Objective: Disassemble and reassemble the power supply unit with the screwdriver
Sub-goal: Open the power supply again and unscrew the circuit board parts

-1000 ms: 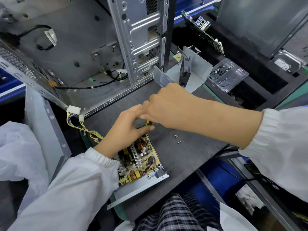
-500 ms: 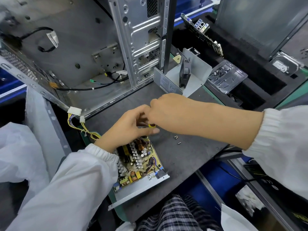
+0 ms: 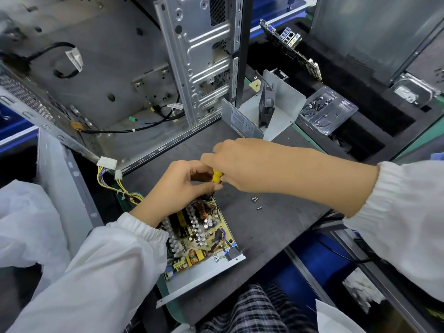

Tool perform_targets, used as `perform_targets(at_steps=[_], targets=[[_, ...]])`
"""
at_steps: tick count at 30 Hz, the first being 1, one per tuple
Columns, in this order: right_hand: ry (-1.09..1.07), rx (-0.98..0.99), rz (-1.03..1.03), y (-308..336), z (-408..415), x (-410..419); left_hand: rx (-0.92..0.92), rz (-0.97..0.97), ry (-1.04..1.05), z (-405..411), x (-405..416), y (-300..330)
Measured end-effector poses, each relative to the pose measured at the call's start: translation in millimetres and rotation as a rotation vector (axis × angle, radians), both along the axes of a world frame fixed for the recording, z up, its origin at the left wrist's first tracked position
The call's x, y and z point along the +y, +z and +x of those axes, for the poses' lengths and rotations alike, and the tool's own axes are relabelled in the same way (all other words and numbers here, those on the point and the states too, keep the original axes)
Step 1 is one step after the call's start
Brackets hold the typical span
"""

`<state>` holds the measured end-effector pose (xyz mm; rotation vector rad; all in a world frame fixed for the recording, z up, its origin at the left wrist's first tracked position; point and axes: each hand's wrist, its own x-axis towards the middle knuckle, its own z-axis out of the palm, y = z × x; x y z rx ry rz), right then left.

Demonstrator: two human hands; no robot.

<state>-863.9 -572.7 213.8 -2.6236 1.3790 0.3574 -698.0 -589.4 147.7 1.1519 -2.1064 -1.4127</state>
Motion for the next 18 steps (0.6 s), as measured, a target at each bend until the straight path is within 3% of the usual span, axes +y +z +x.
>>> perform_targets(at_steps=[10,15,18], targets=[[-0.182,-0.196,0.145,-5.7,-27.4,11.6,-0.004,-0.028,0.005,-1.5,-4.2,2.5],[-0.175,-0.242,0.136,-15.5,-31.1,17.9,-0.043,0.030,-0.031,-7.1,-6.8,5.0],[-0.207,-0.372,0.125,-18.9,-38.8,18.4,-0.070,-0.018,0.069,-2.7,-5.7,4.2]])
